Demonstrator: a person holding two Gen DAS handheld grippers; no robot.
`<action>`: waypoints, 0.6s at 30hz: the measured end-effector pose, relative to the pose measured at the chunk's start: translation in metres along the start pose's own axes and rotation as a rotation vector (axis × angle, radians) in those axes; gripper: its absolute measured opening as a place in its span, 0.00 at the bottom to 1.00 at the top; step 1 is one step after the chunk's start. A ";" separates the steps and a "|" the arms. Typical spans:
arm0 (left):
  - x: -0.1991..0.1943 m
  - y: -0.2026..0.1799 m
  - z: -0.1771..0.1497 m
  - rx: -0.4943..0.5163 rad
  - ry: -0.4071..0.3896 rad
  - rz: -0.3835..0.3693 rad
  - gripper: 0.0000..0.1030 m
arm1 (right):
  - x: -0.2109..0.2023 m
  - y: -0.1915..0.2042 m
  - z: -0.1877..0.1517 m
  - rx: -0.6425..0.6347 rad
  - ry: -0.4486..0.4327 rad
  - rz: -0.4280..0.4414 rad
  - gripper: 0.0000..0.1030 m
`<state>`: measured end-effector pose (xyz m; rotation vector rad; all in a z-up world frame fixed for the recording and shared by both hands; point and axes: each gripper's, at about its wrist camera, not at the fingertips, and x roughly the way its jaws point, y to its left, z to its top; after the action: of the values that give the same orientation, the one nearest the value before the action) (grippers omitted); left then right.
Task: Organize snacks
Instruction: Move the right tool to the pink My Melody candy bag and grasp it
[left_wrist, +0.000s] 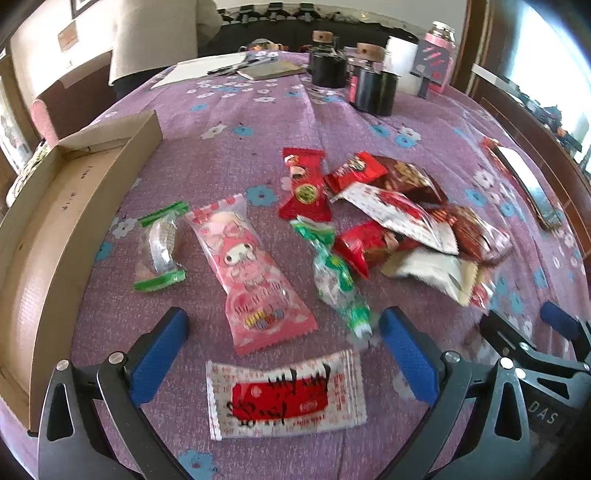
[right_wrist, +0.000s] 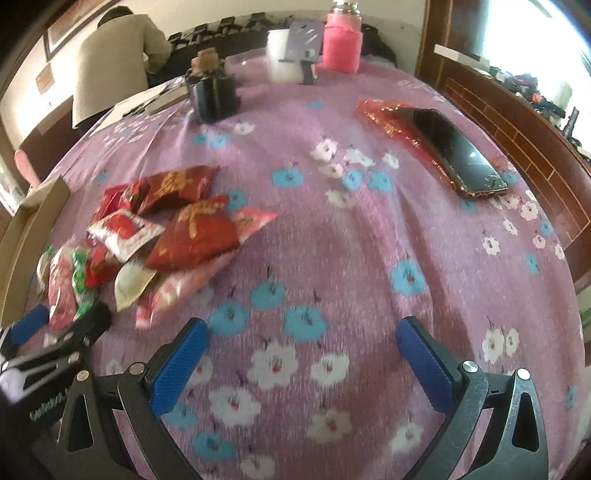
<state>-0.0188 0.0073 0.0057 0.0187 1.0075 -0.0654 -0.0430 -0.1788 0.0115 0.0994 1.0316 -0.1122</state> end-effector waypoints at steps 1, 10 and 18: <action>-0.003 0.001 -0.002 -0.001 0.005 -0.018 1.00 | -0.001 0.000 -0.002 -0.011 -0.008 0.007 1.00; -0.102 0.045 -0.017 -0.011 -0.244 -0.153 1.00 | -0.001 0.001 0.000 -0.012 -0.018 0.006 1.00; -0.182 0.120 -0.021 -0.129 -0.461 -0.057 1.00 | 0.002 0.003 0.003 -0.031 -0.014 -0.007 1.00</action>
<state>-0.1261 0.1360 0.1469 -0.1378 0.5493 -0.0536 -0.0384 -0.1769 0.0113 0.0667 1.0197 -0.1025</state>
